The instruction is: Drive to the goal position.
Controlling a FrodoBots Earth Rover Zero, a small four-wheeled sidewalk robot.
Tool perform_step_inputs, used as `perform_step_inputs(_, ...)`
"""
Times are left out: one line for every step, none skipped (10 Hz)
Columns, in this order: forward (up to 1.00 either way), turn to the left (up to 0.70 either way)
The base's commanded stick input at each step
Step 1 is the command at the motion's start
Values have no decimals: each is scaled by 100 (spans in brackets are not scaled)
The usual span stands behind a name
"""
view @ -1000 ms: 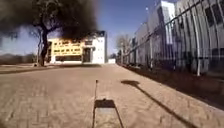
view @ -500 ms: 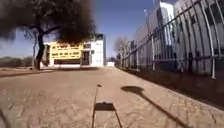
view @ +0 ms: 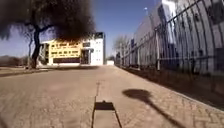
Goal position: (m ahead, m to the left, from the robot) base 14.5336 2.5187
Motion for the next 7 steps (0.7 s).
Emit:
perform_step_inputs(100,0)
perform_step_inputs(100,0)
perform_step_inputs(100,0)
perform_step_inputs(100,0)
perform_step_inputs(100,0)
perform_step_inputs(100,0)
perform_step_inputs(100,0)
